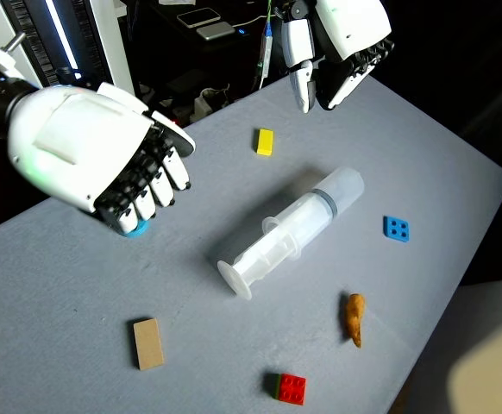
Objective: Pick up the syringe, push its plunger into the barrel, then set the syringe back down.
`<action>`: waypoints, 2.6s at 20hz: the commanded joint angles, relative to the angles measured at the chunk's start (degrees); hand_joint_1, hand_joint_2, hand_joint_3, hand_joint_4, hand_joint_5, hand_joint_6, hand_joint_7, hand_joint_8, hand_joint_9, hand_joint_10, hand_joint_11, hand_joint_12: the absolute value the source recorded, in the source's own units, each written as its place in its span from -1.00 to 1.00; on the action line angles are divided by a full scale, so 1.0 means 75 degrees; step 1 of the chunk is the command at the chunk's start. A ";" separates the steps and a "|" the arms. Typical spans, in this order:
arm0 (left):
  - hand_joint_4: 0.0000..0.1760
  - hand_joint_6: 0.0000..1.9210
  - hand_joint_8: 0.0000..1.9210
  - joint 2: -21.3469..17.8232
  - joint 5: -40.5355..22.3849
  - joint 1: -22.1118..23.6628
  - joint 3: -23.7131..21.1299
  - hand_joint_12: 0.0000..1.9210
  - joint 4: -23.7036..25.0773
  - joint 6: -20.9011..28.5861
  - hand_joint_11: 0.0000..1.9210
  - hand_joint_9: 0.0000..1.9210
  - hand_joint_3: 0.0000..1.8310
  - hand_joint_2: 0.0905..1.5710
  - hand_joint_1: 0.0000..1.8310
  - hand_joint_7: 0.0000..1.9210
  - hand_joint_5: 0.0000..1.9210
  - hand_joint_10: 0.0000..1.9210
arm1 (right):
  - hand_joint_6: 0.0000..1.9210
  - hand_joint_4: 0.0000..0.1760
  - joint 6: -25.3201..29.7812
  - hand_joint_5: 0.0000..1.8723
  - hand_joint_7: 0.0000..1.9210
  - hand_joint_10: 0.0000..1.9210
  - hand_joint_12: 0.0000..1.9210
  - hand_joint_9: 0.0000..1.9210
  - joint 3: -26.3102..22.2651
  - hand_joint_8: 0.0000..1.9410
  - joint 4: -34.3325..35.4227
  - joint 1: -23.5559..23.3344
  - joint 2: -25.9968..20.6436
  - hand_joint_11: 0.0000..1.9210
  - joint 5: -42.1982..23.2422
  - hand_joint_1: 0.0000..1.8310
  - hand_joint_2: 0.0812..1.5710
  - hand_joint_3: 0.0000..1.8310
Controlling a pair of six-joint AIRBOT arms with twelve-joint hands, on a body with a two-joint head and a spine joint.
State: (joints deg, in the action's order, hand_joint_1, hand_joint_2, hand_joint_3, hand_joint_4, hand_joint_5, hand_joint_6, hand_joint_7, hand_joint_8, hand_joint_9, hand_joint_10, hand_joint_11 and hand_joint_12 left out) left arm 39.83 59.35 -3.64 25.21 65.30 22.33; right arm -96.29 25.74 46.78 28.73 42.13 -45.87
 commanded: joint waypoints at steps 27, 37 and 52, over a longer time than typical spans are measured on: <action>-1.00 -1.00 -1.00 0.1660 -0.0603 -0.1384 0.1105 -1.00 0.1463 0.1145 -1.00 -1.00 -1.00 0.33 -0.11 -1.00 -1.00 -1.00 | -1.00 -1.00 0.0787 -0.94 -0.94 -1.00 -0.72 -0.94 -0.0014 -1.00 -0.0454 0.0107 -0.0136 -1.00 -0.0655 -1.00 0.38 -1.00; -1.00 -1.00 -1.00 0.2318 -0.1088 -0.2353 0.1715 -1.00 0.2019 0.1927 -1.00 -1.00 -0.99 0.36 -0.15 -1.00 -1.00 -1.00 | -1.00 -1.00 0.1161 -0.92 -0.92 -1.00 -0.70 -0.93 -0.0014 -1.00 -0.0890 0.0277 -0.0141 -1.00 -0.0820 -1.00 0.41 -1.00; -1.00 -1.00 -1.00 0.3257 -0.1497 -0.3338 0.2716 -1.00 0.3029 0.2910 -1.00 -1.00 -1.00 0.37 -0.18 -1.00 -1.00 -1.00 | -1.00 -1.00 0.1384 -0.95 -0.96 -1.00 -0.72 -0.96 -0.0015 -1.00 -0.1165 0.0406 -0.0144 -1.00 -0.0995 -1.00 0.40 -1.00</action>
State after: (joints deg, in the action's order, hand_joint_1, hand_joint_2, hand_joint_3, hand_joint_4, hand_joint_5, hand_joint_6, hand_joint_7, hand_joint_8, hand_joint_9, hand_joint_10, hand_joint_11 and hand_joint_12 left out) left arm 64.16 46.83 -29.15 45.23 83.85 44.01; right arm -86.46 25.74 41.08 32.12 41.32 -47.42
